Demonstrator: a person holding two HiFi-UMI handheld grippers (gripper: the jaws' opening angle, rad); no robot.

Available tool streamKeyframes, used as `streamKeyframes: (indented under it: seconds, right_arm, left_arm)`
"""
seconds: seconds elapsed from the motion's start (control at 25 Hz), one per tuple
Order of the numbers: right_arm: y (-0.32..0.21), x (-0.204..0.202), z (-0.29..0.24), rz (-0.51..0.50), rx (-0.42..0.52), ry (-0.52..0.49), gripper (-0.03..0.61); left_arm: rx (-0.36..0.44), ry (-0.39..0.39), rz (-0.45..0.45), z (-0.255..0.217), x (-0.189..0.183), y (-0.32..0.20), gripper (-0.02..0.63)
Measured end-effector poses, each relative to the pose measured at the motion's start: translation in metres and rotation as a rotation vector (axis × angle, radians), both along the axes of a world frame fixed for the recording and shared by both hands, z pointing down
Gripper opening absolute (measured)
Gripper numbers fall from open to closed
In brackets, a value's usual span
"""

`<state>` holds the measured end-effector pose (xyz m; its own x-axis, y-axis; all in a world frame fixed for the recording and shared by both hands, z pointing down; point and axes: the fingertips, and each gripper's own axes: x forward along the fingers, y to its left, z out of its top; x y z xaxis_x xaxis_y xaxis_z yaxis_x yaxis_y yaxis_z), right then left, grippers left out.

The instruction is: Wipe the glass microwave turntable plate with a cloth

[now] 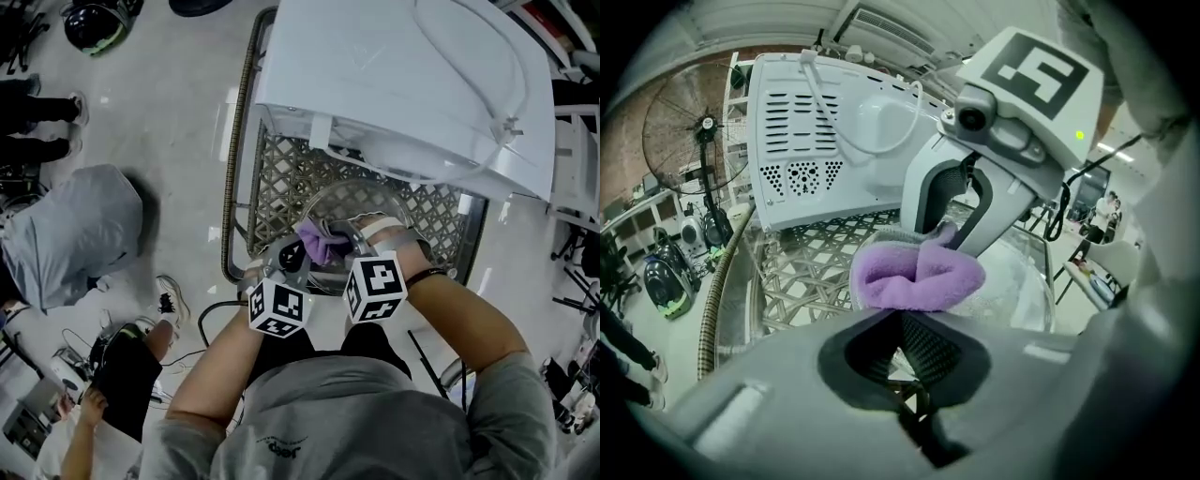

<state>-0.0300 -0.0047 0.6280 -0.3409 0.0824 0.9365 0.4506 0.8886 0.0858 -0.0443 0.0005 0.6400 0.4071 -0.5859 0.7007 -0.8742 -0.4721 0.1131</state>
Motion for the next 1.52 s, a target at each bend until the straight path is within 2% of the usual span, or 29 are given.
streamKeyframes:
  seconds: [0.2,0.6,0.76,1.0,1.12,1.24,1.36,1.52]
  right_arm:
    - [-0.009,0.034,-0.002,0.049,0.007,0.032,0.089]
    - [-0.04,0.163,-0.009,0.147,0.078,0.18,0.089]
    - [-0.045,0.179,-0.012,0.18,0.089,0.18,0.089]
    - [-0.038,0.166,-0.018,0.166,0.099,0.135,0.091]
    - [-0.013,0.126,-0.023,0.149,0.041,0.035,0.091]
    - [0.028,0.078,-0.02,0.083,-0.022,-0.043,0.091]
    - [0.058,0.039,-0.014,0.019,-0.057,-0.085,0.091]
    - [0.072,0.01,-0.008,-0.03,-0.063,-0.098,0.091]
  left_arm:
    - [0.003,0.0,0.002,0.0,0.0,0.0,-0.002]
    - [-0.003,0.008,-0.007,-0.001,-0.002,0.0,-0.002]
    - [-0.016,0.01,-0.006,-0.001,-0.002,0.001,-0.002]
    - [-0.016,0.023,0.001,-0.004,-0.002,-0.002,-0.002]
    - [-0.047,0.038,-0.001,-0.001,-0.003,0.001,-0.002]
    - [-0.096,0.086,0.012,-0.001,-0.002,-0.002,-0.002]
    - [-0.157,0.144,0.025,-0.001,0.001,-0.005,-0.002]
    - [-0.21,0.19,0.038,0.001,0.002,-0.008,-0.002]
